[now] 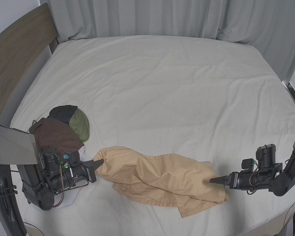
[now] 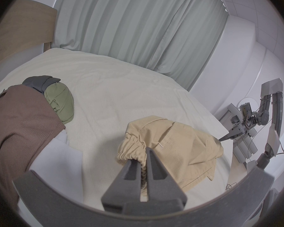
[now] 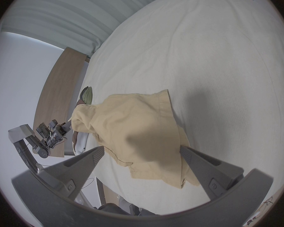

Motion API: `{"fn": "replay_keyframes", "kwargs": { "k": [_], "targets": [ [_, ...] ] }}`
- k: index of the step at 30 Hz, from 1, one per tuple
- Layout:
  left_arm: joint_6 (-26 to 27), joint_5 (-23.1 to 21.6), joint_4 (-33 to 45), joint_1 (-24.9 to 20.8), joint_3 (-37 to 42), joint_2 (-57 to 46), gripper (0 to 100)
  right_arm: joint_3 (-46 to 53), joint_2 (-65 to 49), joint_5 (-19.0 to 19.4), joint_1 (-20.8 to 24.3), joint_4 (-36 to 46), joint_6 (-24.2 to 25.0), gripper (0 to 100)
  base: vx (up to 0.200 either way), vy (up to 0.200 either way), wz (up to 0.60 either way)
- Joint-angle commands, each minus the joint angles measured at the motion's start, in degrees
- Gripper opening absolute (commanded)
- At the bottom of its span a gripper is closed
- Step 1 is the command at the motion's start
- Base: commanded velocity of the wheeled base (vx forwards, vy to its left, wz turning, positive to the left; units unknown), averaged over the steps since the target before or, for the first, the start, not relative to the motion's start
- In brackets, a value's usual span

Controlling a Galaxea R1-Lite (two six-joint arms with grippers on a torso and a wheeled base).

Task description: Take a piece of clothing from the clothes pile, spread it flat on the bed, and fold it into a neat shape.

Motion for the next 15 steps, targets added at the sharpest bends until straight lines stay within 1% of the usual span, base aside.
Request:
{"fn": "replay_keyframes", "kwargs": {
  "k": [1,4,5,7,12,15],
  "targets": [
    [0.05,-0.01,-0.14,0.03,0.00,-0.08,0,0.07,2.26,-0.13,0.33,-0.66,-0.10,100,0.000,0.000,0.00],
    [0.05,-0.01,-0.14,0.03,0.00,-0.08,0,0.16,3.14,-0.39,0.25,-1.53,-0.36,100,0.000,0.000,0.00],
    [0.05,-0.01,-0.14,0.03,0.00,-0.08,0,0.34,4.02,-1.71,-0.02,-2.15,-0.54,100,0.000,0.000,0.00],
    [0.13,-0.01,-0.14,0.03,0.00,-0.08,0,0.51,4.37,-2.59,-0.19,-2.68,-0.54,100,0.000,0.000,0.00],
    [0.22,-0.01,-0.14,0.03,0.08,-0.08,0,-0.10,4.46,-2.59,-0.46,-3.12,-0.27,100,0.000,0.000,0.00],
    [0.22,-0.01,-0.14,0.03,0.08,-0.08,0,-0.02,4.54,-2.24,-0.19,-5.23,-0.10,100,0.000,0.000,0.00]
  ]
}}
